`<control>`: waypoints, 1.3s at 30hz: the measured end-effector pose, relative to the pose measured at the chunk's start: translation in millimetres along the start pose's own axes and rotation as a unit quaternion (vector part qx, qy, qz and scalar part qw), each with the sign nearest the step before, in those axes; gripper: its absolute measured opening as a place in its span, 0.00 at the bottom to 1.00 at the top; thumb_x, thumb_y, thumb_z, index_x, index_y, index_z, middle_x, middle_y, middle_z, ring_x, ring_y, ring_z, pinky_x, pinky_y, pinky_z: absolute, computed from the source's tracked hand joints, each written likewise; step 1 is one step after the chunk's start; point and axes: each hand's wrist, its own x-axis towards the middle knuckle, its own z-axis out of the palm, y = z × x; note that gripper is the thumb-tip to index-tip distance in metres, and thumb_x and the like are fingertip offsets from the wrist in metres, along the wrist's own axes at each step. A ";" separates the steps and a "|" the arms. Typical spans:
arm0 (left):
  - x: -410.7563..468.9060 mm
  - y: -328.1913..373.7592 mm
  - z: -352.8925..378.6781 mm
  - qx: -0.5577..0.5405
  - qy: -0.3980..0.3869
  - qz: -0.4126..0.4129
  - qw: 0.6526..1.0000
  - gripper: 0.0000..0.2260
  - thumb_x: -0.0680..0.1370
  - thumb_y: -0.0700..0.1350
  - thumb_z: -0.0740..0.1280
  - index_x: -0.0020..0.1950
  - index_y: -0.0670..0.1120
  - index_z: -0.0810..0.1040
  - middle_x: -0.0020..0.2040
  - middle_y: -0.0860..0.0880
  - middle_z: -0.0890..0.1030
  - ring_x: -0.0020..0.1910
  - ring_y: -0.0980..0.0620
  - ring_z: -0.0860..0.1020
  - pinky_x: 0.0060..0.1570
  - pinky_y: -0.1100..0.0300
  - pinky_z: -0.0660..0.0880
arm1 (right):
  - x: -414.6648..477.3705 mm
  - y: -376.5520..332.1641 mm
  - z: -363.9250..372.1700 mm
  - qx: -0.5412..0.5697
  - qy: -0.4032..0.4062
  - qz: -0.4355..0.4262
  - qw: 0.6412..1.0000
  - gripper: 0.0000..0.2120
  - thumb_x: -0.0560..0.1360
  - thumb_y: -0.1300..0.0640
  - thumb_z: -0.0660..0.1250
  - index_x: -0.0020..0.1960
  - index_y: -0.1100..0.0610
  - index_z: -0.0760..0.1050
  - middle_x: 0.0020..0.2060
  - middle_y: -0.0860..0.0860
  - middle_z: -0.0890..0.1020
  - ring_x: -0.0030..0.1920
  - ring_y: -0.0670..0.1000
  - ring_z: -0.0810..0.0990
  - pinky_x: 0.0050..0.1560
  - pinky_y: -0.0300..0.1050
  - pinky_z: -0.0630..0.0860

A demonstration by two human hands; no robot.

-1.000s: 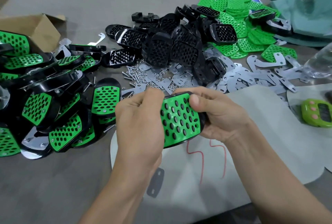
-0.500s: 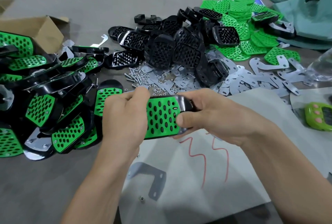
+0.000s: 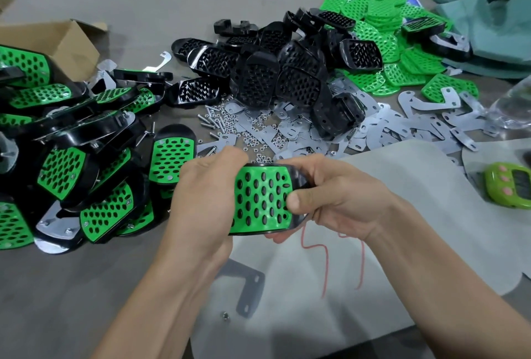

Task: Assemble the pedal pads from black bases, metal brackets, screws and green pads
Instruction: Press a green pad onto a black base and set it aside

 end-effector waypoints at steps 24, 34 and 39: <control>-13.8 9.6 -2.1 0.207 0.092 0.382 0.896 0.20 0.78 0.40 0.61 0.31 0.56 0.57 0.27 0.54 0.58 0.26 0.57 0.57 0.28 0.63 0.56 | -2.0 6.0 63.4 0.030 0.304 -0.140 0.942 0.13 0.72 0.45 0.68 0.42 0.53 0.86 0.40 0.55 0.86 0.41 0.52 0.84 0.36 0.45 0.80; -13.7 9.8 -4.3 0.273 0.071 0.360 0.890 0.18 0.76 0.54 0.68 0.29 0.50 0.69 0.28 0.51 0.69 0.26 0.56 0.65 0.29 0.69 0.61 | 0.3 6.1 63.5 0.030 0.290 -0.147 0.945 0.13 0.74 0.43 0.67 0.41 0.50 0.86 0.41 0.55 0.86 0.42 0.52 0.85 0.39 0.49 0.82; -15.6 7.4 0.0 0.270 0.031 0.332 0.903 0.10 0.75 0.50 0.73 0.36 0.47 0.81 0.30 0.50 0.77 0.29 0.52 0.73 0.30 0.60 0.70 | 2.5 9.7 62.0 0.068 0.330 -0.159 0.928 0.13 0.73 0.46 0.72 0.41 0.56 0.85 0.39 0.56 0.85 0.39 0.52 0.84 0.35 0.44 0.80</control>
